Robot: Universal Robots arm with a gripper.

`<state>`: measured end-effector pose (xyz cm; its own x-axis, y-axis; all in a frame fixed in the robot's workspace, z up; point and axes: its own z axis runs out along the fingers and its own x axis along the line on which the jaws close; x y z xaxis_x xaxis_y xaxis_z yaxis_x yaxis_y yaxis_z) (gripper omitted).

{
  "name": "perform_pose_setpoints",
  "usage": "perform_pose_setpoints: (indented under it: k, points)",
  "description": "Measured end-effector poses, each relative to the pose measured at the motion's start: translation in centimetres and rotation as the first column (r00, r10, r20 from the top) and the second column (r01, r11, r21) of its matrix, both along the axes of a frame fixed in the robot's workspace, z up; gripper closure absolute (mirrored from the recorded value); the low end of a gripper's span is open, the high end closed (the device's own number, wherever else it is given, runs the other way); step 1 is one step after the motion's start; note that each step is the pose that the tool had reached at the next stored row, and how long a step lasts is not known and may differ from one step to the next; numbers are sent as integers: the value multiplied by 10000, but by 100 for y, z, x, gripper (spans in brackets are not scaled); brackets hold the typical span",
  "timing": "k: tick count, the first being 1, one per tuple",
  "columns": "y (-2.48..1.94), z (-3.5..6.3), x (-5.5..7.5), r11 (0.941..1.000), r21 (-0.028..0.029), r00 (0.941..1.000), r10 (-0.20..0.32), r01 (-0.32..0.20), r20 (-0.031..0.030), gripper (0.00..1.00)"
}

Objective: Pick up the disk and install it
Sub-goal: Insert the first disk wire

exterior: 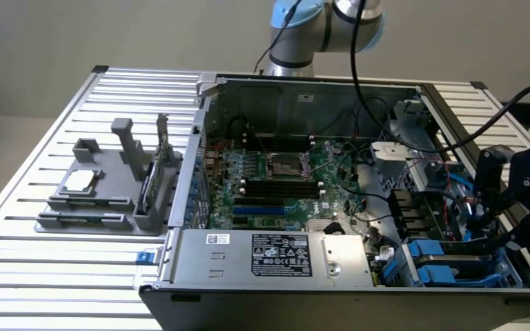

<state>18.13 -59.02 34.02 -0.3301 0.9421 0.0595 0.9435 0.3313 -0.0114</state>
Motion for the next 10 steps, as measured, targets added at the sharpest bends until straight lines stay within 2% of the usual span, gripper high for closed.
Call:
perform_pose_setpoints:
  k: [6, 10]
  points:
    - [-65, -1, 0, 9999, 81, 9999, -130, 130, 0, 66]
    - [-94, -2, 0, 9997, 138, 9998, -221, 221, -1, 69]
